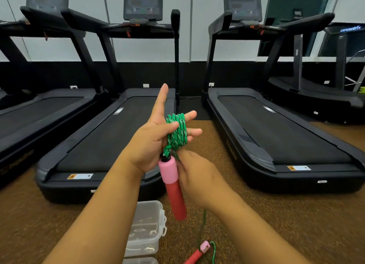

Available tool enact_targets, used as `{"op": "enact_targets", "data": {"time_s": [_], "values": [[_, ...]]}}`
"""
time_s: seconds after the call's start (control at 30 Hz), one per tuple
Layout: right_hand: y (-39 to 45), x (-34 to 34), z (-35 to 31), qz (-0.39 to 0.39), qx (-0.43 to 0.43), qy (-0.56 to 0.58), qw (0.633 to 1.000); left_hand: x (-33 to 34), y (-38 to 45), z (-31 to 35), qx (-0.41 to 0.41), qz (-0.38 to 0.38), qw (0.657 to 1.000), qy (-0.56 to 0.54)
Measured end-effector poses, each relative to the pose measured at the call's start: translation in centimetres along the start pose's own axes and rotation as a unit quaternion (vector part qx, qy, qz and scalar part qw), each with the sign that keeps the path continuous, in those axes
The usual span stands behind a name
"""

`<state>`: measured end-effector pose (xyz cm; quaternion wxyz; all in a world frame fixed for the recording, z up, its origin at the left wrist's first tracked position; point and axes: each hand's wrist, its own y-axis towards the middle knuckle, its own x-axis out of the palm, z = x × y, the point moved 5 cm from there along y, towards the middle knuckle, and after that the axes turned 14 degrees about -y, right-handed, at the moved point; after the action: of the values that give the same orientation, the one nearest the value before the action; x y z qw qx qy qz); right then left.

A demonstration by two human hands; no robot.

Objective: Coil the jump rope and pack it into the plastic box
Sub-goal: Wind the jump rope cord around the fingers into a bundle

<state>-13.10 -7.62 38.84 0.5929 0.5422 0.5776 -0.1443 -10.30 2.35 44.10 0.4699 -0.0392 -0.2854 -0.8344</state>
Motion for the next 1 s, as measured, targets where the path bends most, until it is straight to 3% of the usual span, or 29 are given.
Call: {"op": "enact_targets", "data": {"time_s": [0.13,0.4,0.57,0.73,1.0], "values": [[-0.6,-1.3,-1.1,0.017,-0.057,-0.153,0.987,-0.5,-0.2,-0.6,-0.012,0.021,0.997,0.070],[0.6,-6.6,-1.4,0.047,-0.089,-0.195,0.976,-1.0,-1.1,-2.6,-0.061,0.007,0.996,0.061],[2.4,-8.6,0.9,0.050,-0.062,-0.150,0.985,0.1,-1.6,-3.4,-0.073,-0.036,0.997,-0.002],[3.6,-8.1,4.2,0.046,-0.010,-0.007,0.999,1.4,-2.2,-3.6,-0.111,-0.077,0.988,-0.077],[2.4,-3.9,6.4,-0.003,0.080,0.153,0.985,2.2,-2.1,-2.2,-0.081,-0.108,0.984,-0.117]]}}
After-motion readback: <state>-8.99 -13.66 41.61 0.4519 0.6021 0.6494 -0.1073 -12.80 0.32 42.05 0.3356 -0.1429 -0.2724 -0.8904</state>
